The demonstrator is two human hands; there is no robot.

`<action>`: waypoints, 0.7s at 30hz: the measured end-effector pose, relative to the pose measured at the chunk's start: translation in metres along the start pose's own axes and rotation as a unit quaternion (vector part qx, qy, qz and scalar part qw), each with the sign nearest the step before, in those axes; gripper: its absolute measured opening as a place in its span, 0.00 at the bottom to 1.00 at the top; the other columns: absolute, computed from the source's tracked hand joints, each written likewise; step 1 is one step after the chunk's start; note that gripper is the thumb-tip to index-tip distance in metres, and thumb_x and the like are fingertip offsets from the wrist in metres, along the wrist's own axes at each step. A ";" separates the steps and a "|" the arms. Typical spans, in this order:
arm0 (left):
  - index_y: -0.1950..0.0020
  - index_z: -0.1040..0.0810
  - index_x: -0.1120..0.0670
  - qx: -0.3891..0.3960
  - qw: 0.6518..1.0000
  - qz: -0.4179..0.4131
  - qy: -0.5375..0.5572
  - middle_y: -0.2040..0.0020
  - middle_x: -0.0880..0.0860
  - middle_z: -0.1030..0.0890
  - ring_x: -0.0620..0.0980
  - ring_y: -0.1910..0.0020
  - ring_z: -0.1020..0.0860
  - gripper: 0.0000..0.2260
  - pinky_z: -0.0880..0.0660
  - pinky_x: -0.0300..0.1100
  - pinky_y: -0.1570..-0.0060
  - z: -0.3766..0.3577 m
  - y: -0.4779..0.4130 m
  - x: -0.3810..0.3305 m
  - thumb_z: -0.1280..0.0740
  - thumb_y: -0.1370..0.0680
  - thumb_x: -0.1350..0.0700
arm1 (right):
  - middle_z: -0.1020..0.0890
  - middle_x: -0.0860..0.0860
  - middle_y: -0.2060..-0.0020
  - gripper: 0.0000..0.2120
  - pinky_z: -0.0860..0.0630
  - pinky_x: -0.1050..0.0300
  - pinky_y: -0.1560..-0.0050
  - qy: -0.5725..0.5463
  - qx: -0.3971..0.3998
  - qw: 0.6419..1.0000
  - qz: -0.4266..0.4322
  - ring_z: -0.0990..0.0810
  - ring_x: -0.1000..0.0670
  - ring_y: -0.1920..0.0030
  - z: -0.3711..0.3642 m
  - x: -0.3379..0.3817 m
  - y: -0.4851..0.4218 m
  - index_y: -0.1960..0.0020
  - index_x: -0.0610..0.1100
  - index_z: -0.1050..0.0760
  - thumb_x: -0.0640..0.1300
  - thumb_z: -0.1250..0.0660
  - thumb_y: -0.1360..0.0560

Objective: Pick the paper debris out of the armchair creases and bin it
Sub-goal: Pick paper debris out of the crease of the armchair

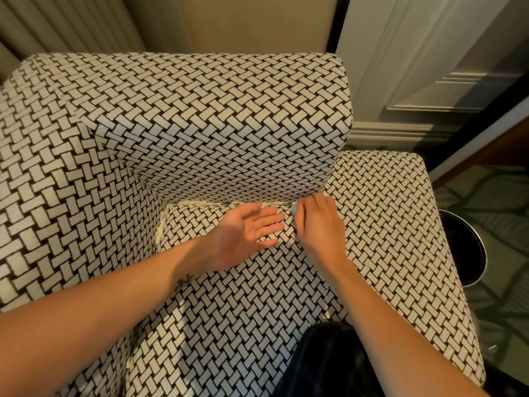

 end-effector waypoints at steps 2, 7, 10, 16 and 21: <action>0.29 0.29 0.61 0.004 1.000 -0.003 -0.006 0.34 0.59 0.20 0.56 0.32 0.23 0.22 0.33 0.59 0.29 -0.001 0.000 0.001 0.45 0.17 0.49 | 0.23 0.53 0.53 0.12 0.27 0.54 0.50 -0.055 0.061 0.996 0.021 0.30 0.52 0.49 -0.007 0.003 0.007 0.46 0.46 0.21 0.48 0.42 0.16; 0.32 0.27 0.61 -0.036 0.992 -0.044 -0.114 0.35 0.59 0.19 0.55 0.43 0.21 0.19 0.24 0.48 0.46 0.003 -0.001 -0.004 0.47 0.15 0.51 | 0.23 0.56 0.55 0.12 0.26 0.54 0.52 -0.057 0.063 0.992 0.090 0.29 0.52 0.51 -0.006 0.002 0.020 0.39 0.50 0.18 0.50 0.36 0.18; 0.33 0.27 0.63 -0.050 0.987 -0.049 -0.147 0.36 0.62 0.19 0.55 0.48 0.22 0.18 0.24 0.45 0.52 0.006 -0.004 -0.003 0.45 0.16 0.53 | 0.23 0.57 0.54 0.13 0.27 0.55 0.50 -0.073 0.066 0.990 0.104 0.30 0.53 0.50 -0.009 0.000 0.027 0.37 0.50 0.18 0.50 0.37 0.17; 0.33 0.27 0.63 -0.055 0.987 -0.044 -0.147 0.40 0.60 0.16 0.53 0.51 0.20 0.17 0.23 0.45 0.54 0.009 -0.005 -0.003 0.45 0.15 0.54 | 0.22 0.50 0.36 0.17 0.31 0.48 0.30 -0.057 0.044 0.997 0.019 0.29 0.49 0.34 -0.004 -0.015 0.018 0.30 0.42 0.24 0.44 0.39 0.17; 0.33 0.26 0.61 -0.052 0.988 -0.040 -0.139 0.40 0.59 0.16 0.56 0.47 0.21 0.19 0.24 0.50 0.47 0.010 -0.005 -0.003 0.46 0.15 0.51 | 0.28 0.48 0.29 0.22 0.38 0.48 0.30 0.044 0.111 0.993 0.024 0.36 0.48 0.28 -0.015 -0.006 0.008 0.27 0.43 0.31 0.48 0.47 0.18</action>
Point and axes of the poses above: each hand's wrist, its own y-axis away from the middle knuckle, its own z-axis out of the back of the hand, x = y × z, the point moved 6 cm from there along -y, towards the middle knuckle
